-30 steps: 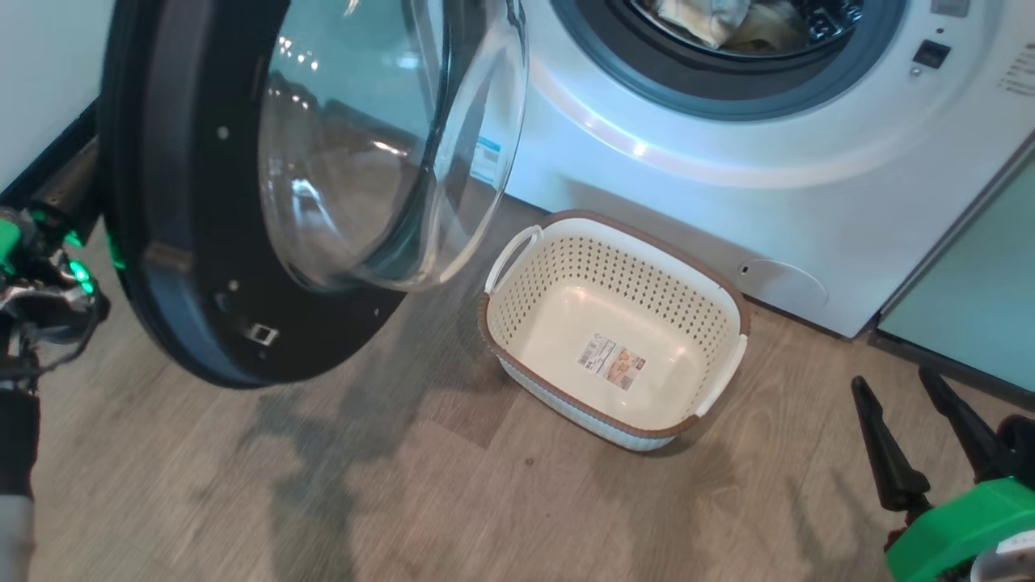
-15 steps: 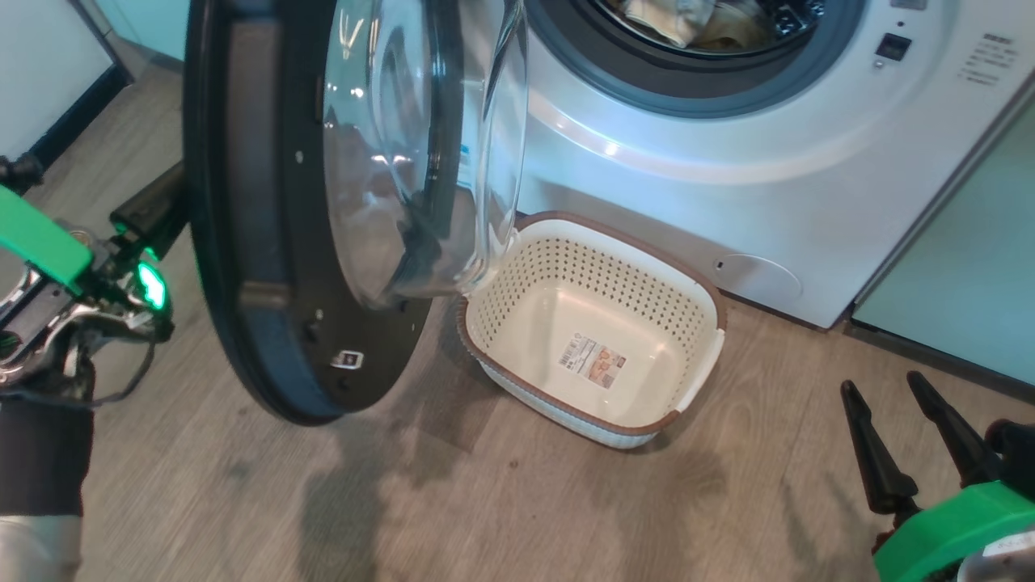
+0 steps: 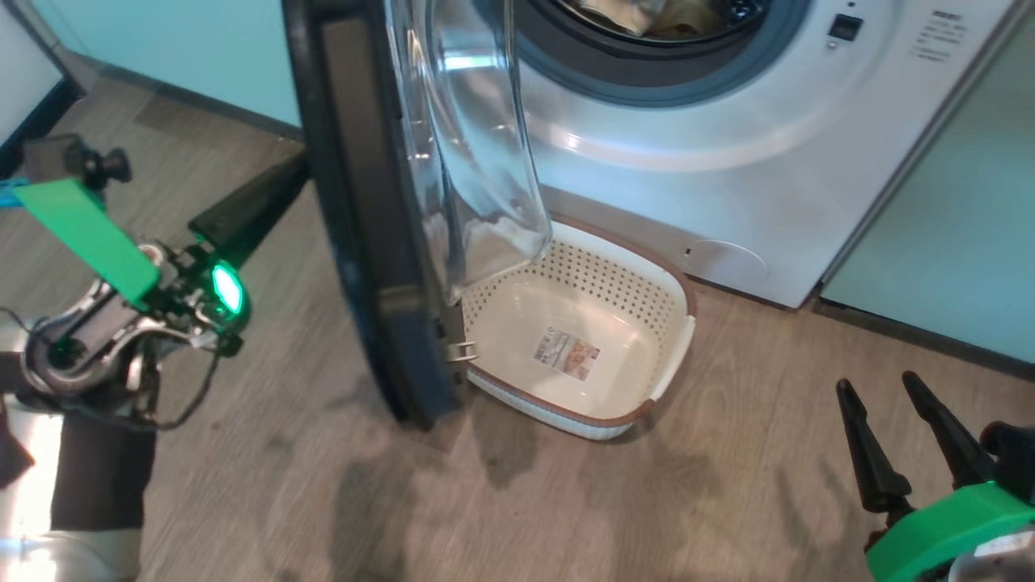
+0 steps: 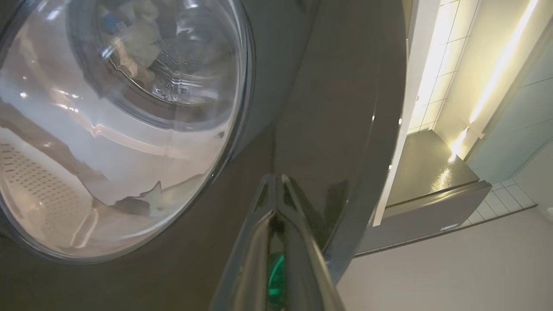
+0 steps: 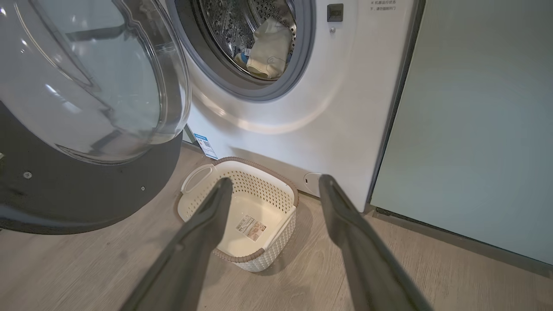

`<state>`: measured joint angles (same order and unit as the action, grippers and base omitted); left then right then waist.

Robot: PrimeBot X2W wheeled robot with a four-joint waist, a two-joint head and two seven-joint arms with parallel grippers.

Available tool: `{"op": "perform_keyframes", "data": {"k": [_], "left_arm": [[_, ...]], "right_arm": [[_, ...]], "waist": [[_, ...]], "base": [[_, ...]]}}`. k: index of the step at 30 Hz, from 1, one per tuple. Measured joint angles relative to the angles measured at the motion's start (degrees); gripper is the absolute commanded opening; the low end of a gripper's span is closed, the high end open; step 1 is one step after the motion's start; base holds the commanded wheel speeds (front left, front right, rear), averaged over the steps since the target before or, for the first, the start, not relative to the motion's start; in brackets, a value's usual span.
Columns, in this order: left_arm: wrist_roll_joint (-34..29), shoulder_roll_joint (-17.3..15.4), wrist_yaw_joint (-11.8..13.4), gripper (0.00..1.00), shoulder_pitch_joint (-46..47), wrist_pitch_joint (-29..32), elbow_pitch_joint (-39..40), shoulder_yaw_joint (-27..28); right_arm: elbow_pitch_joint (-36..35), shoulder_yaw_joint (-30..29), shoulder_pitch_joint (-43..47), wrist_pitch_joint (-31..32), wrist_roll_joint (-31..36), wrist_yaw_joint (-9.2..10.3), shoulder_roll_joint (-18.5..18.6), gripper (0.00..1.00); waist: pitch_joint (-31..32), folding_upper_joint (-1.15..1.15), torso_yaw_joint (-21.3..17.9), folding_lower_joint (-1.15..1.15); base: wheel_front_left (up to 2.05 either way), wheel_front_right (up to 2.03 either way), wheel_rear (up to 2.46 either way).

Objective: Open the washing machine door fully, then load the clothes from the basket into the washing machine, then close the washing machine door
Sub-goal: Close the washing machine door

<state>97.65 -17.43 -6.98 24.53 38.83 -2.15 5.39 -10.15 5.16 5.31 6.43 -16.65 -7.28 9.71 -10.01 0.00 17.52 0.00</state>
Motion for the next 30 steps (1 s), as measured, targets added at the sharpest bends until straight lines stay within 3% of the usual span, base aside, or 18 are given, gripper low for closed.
{"op": "perform_keyframes", "data": {"k": [14, 30], "left_arm": [[-1.89, 2.41, 0.00, 0.00, -1.01, -0.03, 1.15, -1.54], [-5.52, 3.76, 0.00, 0.00, 1.89, -3.74, -3.26, -0.56]], "right_arm": [[2.43, 0.60, -1.82, -2.66, -0.42, 0.00, -1.22, 1.00], [5.28, 1.14, -2.72, -5.26, -1.01, 0.00, -2.49, 1.00]], "waist": [[-0.78, 0.00, -6.61, 0.00], [-2.14, 0.00, -17.52, 0.00]], "base": [[0.00, 0.00, 0.00], [0.00, 0.00, 0.00]]}}
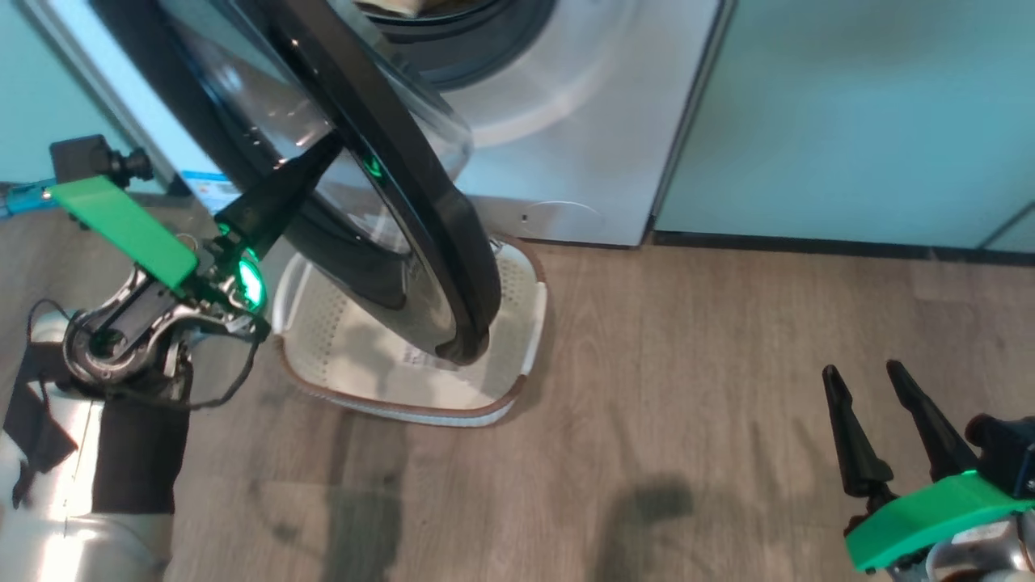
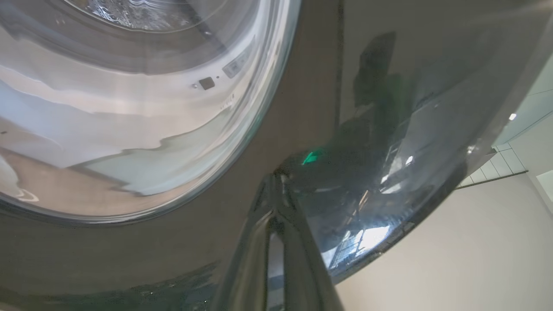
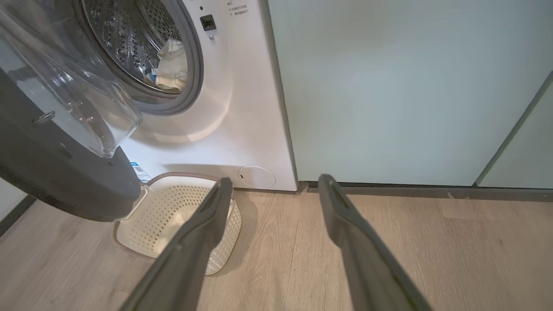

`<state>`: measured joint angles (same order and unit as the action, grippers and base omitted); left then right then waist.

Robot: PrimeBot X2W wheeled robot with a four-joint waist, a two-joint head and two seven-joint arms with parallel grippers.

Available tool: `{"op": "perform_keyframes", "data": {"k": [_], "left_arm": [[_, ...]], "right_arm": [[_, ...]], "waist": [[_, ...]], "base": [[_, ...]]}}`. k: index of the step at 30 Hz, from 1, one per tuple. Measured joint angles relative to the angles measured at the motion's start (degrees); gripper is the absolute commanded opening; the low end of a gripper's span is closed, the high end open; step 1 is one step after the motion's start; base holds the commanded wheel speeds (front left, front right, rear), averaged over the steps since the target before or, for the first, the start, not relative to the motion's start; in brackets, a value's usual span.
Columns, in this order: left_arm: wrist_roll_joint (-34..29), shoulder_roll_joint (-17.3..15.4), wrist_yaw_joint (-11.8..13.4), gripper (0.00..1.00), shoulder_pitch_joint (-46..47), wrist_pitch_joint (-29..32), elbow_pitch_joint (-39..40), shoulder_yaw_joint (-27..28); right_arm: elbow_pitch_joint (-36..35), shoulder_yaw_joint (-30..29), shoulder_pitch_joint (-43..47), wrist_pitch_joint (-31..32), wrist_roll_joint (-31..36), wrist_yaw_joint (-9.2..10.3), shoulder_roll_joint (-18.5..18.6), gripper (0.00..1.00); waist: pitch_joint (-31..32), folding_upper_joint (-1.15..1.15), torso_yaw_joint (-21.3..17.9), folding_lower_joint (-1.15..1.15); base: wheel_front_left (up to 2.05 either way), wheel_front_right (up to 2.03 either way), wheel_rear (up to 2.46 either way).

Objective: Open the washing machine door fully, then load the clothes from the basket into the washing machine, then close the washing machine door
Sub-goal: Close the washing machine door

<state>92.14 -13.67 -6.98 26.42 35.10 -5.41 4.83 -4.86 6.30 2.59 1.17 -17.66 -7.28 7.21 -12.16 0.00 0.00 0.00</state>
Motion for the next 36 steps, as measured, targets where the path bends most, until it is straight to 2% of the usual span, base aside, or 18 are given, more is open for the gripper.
{"op": "perform_keyframes", "data": {"k": [10, 17, 25, 36], "left_arm": [[-1.38, 0.51, 0.00, 0.00, 3.57, -2.36, -3.63, 1.08], [-1.47, 1.13, 0.00, 0.00, 5.76, -3.23, -4.50, 1.62], [-1.47, 1.42, 0.00, 0.00, 5.80, -3.88, -4.52, 2.57], [-2.61, 1.48, -0.01, 0.00, 3.28, -6.00, -2.42, 4.16]], "right_arm": [[1.31, 0.76, -0.85, -1.29, -0.51, 0.00, -0.18, 1.00], [2.27, 0.74, -2.23, -2.19, -0.76, 0.00, -0.32, 1.00], [3.14, 0.68, -3.07, -2.72, -0.99, 0.00, -0.48, 1.00], [4.25, -0.68, -3.09, -3.26, -0.99, 0.00, -0.54, 1.00]], "waist": [[-0.90, 0.00, -5.53, 0.00], [-2.09, 0.00, -7.59, 0.00], [-2.85, 0.00, -8.01, 0.00], [-2.15, 0.00, -6.21, 0.00]], "base": [[0.00, 0.00, 0.00], [0.00, 0.00, 0.00], [0.00, 0.00, 0.00], [0.00, 0.00, 0.00]]}}
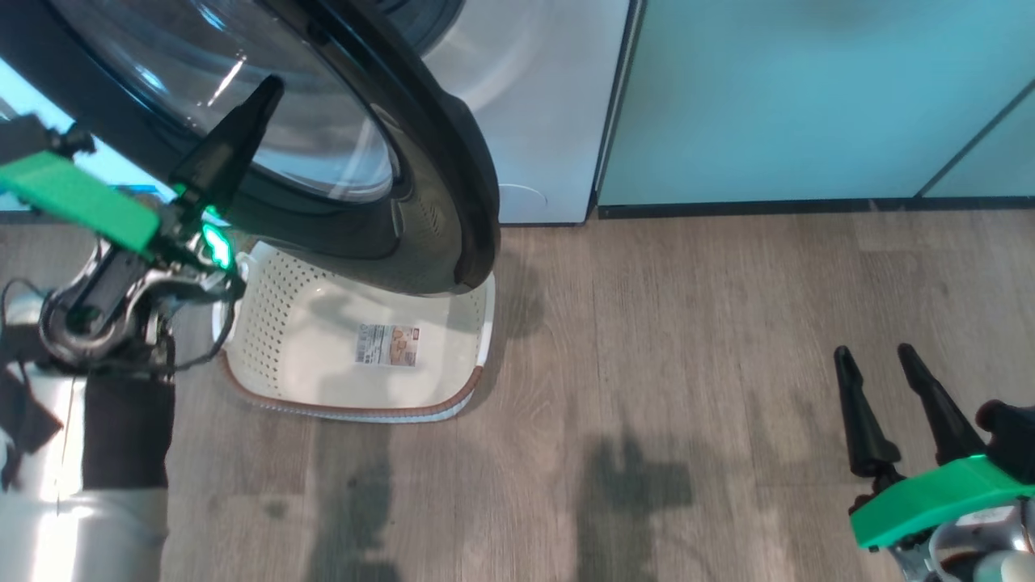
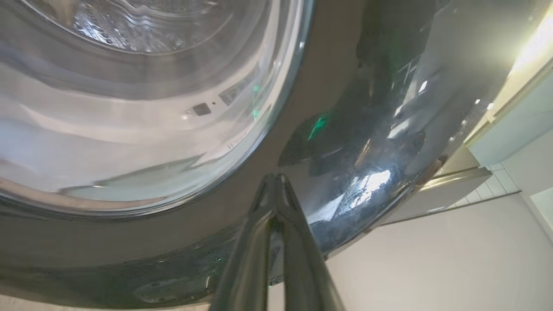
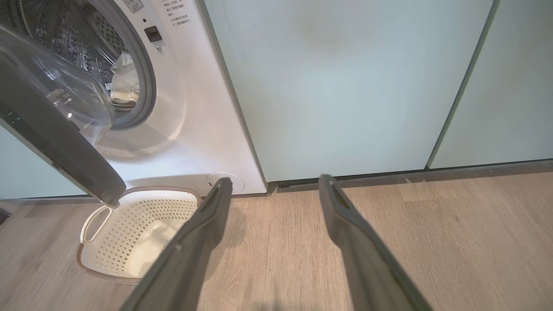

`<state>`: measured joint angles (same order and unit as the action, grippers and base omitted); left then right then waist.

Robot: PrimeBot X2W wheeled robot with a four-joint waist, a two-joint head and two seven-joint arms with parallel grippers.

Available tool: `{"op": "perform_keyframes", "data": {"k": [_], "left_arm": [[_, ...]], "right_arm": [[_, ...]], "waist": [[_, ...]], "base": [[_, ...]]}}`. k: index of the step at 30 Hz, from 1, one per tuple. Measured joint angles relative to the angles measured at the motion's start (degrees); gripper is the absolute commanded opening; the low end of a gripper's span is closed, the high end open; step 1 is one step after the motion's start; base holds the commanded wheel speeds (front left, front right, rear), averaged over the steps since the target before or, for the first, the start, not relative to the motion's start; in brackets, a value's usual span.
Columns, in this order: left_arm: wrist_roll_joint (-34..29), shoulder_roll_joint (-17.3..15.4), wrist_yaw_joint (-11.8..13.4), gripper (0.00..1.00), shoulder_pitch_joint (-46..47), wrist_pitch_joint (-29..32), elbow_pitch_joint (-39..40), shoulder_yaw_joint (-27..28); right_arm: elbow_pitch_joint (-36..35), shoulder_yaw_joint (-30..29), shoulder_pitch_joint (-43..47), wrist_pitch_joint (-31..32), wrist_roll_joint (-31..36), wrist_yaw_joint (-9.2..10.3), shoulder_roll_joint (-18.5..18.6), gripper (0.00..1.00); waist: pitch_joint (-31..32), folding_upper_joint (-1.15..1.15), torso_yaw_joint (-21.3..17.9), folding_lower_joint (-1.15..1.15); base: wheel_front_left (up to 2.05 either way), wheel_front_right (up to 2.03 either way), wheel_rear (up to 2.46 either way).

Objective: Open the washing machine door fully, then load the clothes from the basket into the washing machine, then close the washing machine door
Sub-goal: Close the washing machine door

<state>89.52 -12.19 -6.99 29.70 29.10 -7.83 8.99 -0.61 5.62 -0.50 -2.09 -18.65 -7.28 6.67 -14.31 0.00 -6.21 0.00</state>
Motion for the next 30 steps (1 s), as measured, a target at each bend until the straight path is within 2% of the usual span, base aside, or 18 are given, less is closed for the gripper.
{"op": "perform_keyframes", "data": {"k": [5, 7, 8, 10, 11, 12, 15, 19, 22, 26, 27, 30], "left_arm": [[-1.76, 0.49, 0.00, 0.00, -3.03, -3.38, 2.02, 0.80], [-4.24, 0.62, 0.00, 0.00, -4.51, -5.54, 3.03, 0.97], [-5.32, 0.66, 0.00, 0.33, -5.26, -6.82, 3.50, 1.03], [-7.92, 0.74, 0.00, 0.63, -6.80, -9.44, 3.71, 1.13], [-8.96, 0.85, 0.00, 0.97, -7.64, -10.66, 3.88, 1.10], [-10.06, 1.01, 0.00, 1.00, -8.40, -12.07, 3.94, 1.08], [-15.37, 1.01, 0.00, 1.00, -10.75, -16.78, 4.24, 0.70], [-25.83, 0.71, 0.13, 1.00, -14.32, -23.75, 4.44, 0.05], [-32.92, 0.58, 1.24, 1.00, -17.20, -28.15, 5.35, -0.87], [-42.36, 0.08, 3.83, 1.00, -21.00, -32.97, 7.73, -3.31], [-47.98, -0.80, 5.23, 1.00, -23.29, -34.77, 9.05, -4.83], [-54.56, -1.74, 7.40, 1.00, -26.77, -36.53, 10.91, -7.26]], "right_arm": [[0.03, -0.43, -0.11, -0.01, 0.00, 0.00, 0.01, 1.00], [0.04, -0.82, -0.19, -0.01, 0.01, 0.00, 0.01, 1.00], [0.03, -1.05, -0.20, -0.02, 0.01, 0.00, 0.01, 1.00], [0.04, -1.27, -0.22, -0.01, 0.01, 0.00, 0.01, 1.00], [0.03, -1.40, -0.22, -0.01, 0.01, 0.00, 0.02, 1.00], [0.04, -1.48, -0.21, -0.01, 0.01, 0.00, 0.03, 1.00], [0.03, -1.64, -0.20, 0.01, 0.09, 0.00, 0.07, 1.00], [-0.01, -1.70, 0.12, 0.09, 0.09, 0.00, 0.09, 1.00], [-0.04, -1.69, 0.23, 0.15, 0.10, 0.00, 0.09, 1.00], [-0.10, -1.68, 0.53, 0.56, 0.10, 0.00, 0.10, 1.00], [-0.31, -1.66, 1.22, 0.85, 0.11, 0.00, 0.11, 1.00], [-0.36, -1.63, 2.90, 1.33, 0.20, 0.00, 0.11, 1.00]], "waist": [[0.34, 0.00, 0.83, 0.00], [0.61, 0.00, 1.31, 0.00], [0.77, 0.00, 1.58, 0.00], [1.28, 0.00, 2.04, 0.00], [1.57, 0.00, 2.27, 0.00], [1.87, 0.00, 2.51, 0.00], [2.92, 0.00, 3.19, 0.00], [4.47, 0.00, 4.02, 0.00], [5.53, 0.00, 4.55, 0.01], [6.91, 0.00, 5.00, 0.01], [7.61, 0.00, 5.07, 0.01], [8.72, 0.00, 5.15, 0.01]], "base": [[0.00, 0.00, 0.00], [0.00, 0.00, 0.00], [0.00, 0.00, 0.00], [0.00, 0.00, 0.00], [0.00, 0.00, 0.00], [0.00, 0.00, 0.00], [0.00, 0.00, 0.00], [0.00, 0.00, 0.00], [0.00, 0.00, 0.00], [0.00, 0.00, 0.00], [0.00, 0.00, 0.00], [0.00, 0.00, 0.00]]}}
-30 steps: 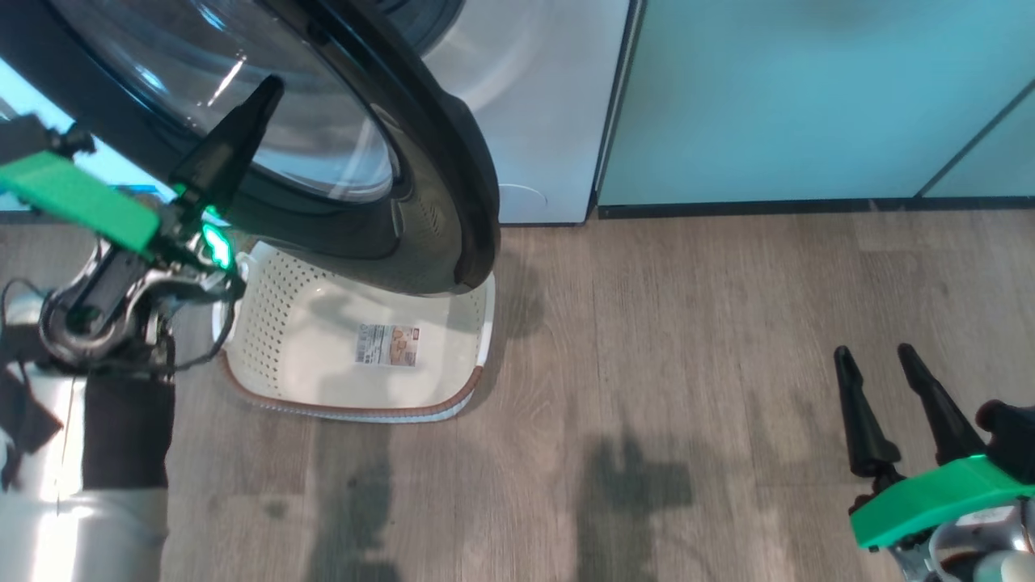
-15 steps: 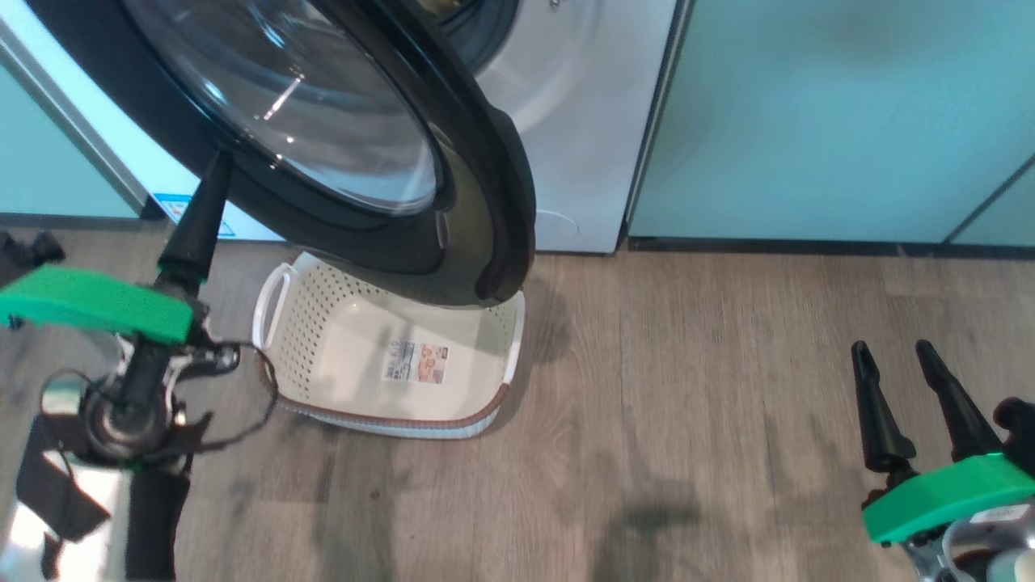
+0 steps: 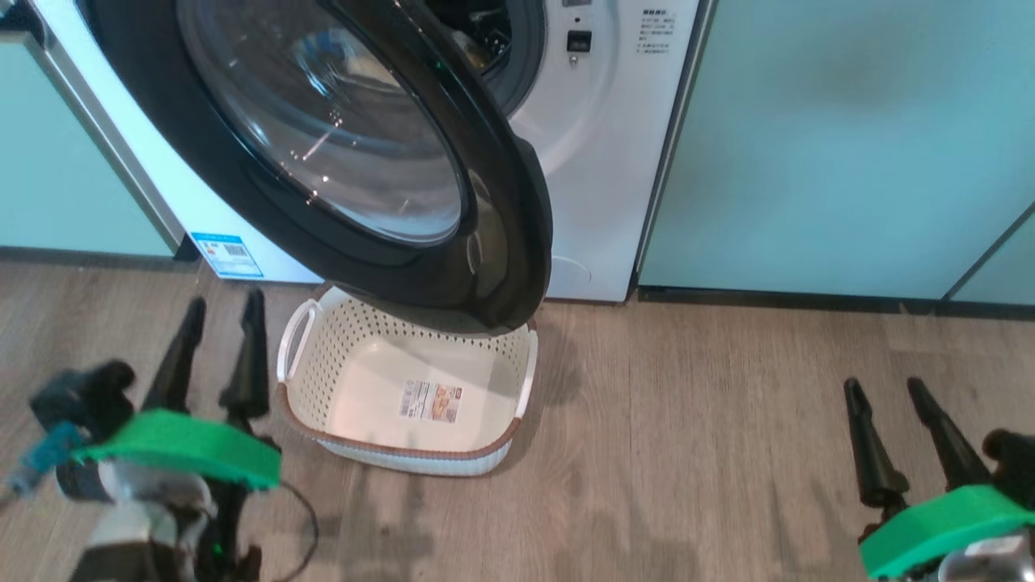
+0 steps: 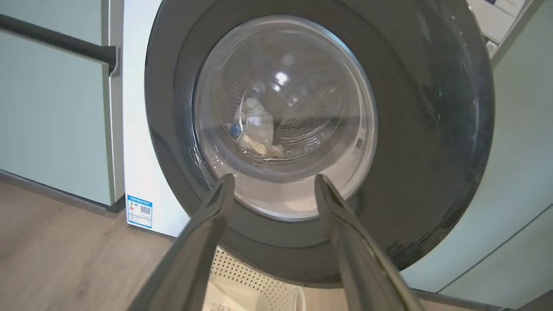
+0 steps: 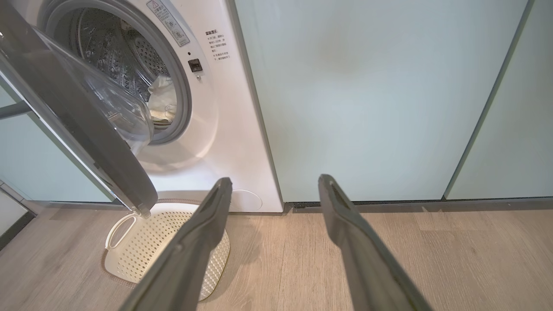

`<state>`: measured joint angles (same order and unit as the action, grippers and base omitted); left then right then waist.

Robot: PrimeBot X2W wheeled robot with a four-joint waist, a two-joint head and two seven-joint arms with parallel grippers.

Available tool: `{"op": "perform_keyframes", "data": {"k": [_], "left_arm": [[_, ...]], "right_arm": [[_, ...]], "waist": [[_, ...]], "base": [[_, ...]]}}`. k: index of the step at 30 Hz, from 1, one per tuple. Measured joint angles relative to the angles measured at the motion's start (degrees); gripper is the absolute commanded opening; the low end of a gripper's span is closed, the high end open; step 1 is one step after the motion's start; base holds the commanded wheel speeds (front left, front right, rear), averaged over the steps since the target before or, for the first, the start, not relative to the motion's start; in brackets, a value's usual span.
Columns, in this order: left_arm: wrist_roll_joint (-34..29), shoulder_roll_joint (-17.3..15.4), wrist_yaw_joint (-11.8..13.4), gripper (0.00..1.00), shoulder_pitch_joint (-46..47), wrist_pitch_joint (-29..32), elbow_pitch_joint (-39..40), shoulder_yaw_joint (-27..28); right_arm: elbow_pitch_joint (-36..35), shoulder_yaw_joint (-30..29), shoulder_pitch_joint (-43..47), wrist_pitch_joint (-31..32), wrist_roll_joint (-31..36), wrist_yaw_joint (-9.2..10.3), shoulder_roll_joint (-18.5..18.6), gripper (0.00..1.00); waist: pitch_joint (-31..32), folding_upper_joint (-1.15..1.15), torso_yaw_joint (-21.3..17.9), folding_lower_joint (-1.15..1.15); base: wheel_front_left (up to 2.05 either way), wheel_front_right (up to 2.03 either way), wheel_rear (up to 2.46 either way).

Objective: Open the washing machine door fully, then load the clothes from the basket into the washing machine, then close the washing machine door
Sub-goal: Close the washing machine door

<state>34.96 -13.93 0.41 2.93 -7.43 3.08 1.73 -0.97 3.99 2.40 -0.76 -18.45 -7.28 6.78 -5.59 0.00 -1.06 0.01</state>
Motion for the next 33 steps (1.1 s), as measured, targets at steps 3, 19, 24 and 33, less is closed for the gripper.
{"op": "perform_keyframes", "data": {"k": [3, 19, 24, 33], "left_arm": [[-4.80, -0.44, 2.04, 1.00, -3.09, -0.91, 1.35, -1.92], [-12.36, -0.69, 6.90, 1.00, -10.29, -0.54, 5.19, -6.39], [-12.37, -0.70, 7.34, 1.00, -10.46, -0.15, 5.24, -7.01], [-12.37, -0.66, 7.88, 1.00, -10.46, -0.16, 5.61, -7.28]], "right_arm": [[-0.46, 0.03, 1.33, 0.22, 0.37, 0.00, 0.00, 1.00], [-3.58, -0.02, 4.49, 1.88, 0.90, 0.00, -0.09, 1.00], [-3.99, -0.04, 4.49, 1.88, 1.08, 0.00, -0.11, 1.00], [-4.16, -0.08, 4.48, 2.32, 1.41, 0.00, -0.14, 1.00]], "waist": [[0.95, 0.00, -0.03, 0.00], [2.27, 0.00, -0.70, -0.01], [2.04, 0.00, -0.77, -0.01], [1.76, 0.00, -0.90, -0.01]], "base": [[0.00, 0.00, 0.00], [0.00, 0.00, 0.00], [0.00, 0.00, 0.00], [0.00, 0.00, 0.00]]}}
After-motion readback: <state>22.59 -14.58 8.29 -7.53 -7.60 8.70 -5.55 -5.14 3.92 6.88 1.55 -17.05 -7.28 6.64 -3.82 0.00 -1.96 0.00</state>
